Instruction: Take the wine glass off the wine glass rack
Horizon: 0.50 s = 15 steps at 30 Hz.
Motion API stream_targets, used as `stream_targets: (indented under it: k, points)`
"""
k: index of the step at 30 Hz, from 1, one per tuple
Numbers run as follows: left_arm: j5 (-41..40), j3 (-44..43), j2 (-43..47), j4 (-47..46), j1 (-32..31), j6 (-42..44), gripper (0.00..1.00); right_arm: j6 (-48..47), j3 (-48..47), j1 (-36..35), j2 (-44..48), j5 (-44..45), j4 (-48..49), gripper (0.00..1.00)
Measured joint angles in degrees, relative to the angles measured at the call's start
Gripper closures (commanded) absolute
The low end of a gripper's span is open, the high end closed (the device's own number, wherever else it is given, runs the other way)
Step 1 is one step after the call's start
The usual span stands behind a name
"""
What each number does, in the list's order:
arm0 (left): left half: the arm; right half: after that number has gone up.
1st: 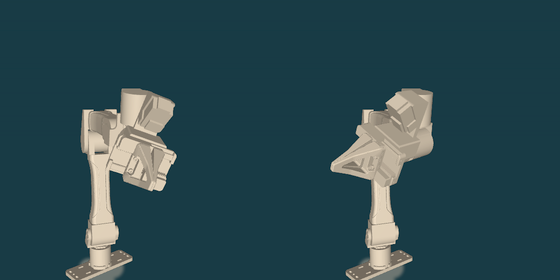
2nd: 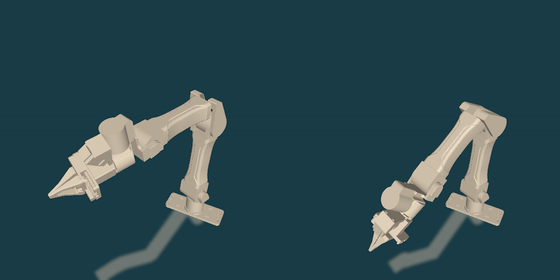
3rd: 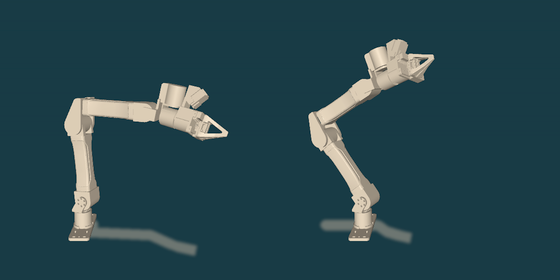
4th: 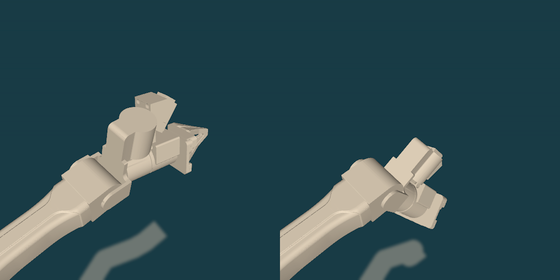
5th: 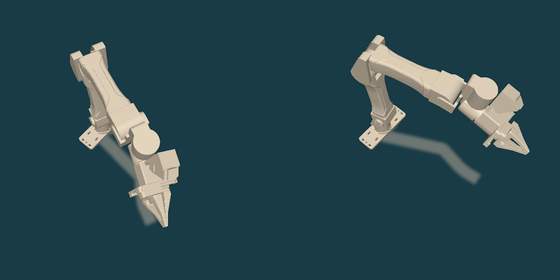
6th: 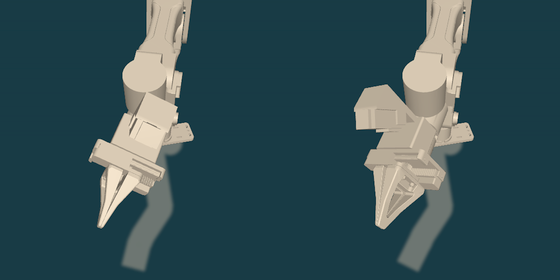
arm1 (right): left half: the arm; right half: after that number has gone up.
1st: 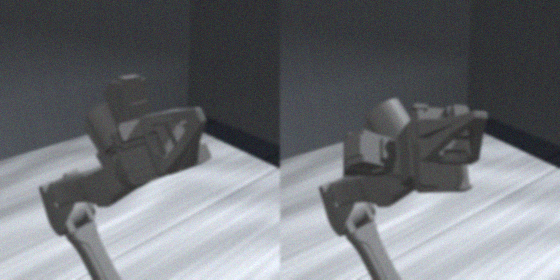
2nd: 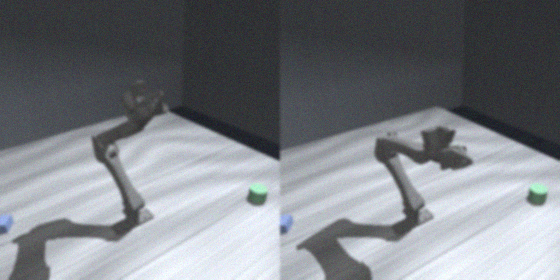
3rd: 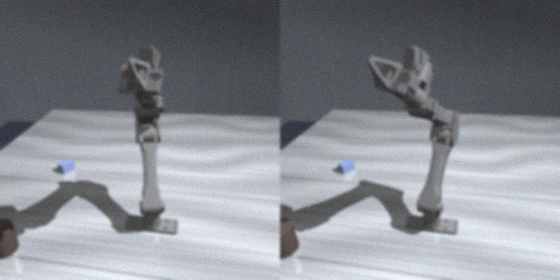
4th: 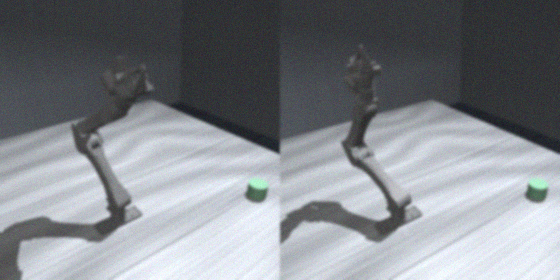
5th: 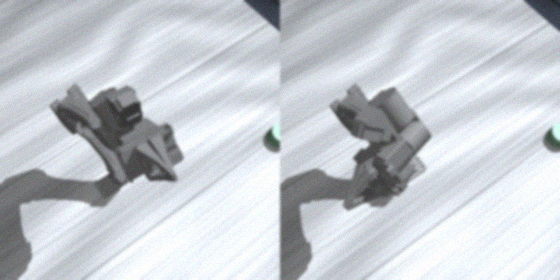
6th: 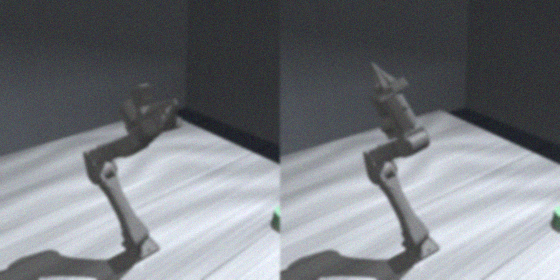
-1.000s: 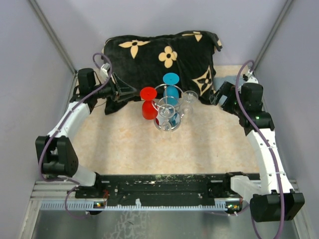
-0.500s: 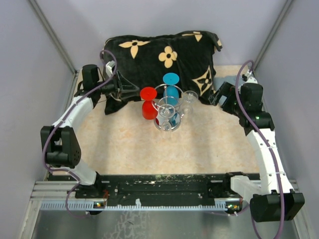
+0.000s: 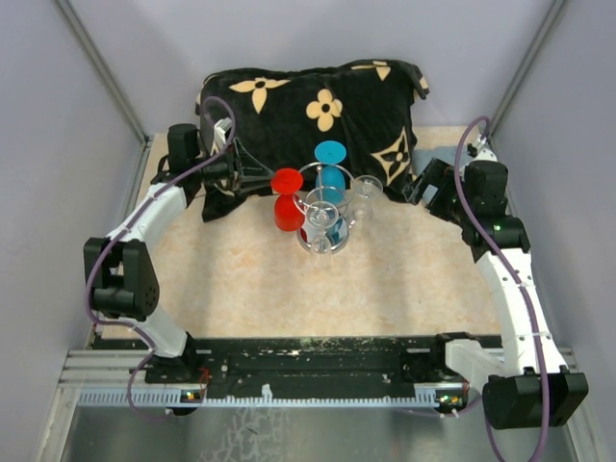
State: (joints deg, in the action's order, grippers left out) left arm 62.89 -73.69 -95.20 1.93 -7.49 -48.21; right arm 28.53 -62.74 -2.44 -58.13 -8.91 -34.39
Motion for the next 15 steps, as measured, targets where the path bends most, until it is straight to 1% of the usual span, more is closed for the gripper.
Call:
stream_targets:
  k: [4, 7, 13, 15]
  points:
    - [0.3, -0.1, -0.1, 0.0, -0.4, 0.0, 0.66, 0.0, 0.0, 0.0, 0.0, 0.0, 0.0, 0.02]
    - [0.7, -0.1, -0.3, 0.0, -0.7, 0.0, 0.76, 0.0, 0.0, 0.0, 0.0, 0.1, 0.0, 0.02]
    - [1.3, -0.1, -0.5, 0.0, -0.9, 0.2, 0.89, -0.4, 0.0, 0.0, 0.3, 0.3, -0.8, 0.02]
    - [1.7, -0.1, -0.5, 0.0, -0.9, 0.3, 0.98, -0.4, 0.0, 0.0, 0.6, 0.3, -0.9, 0.02]
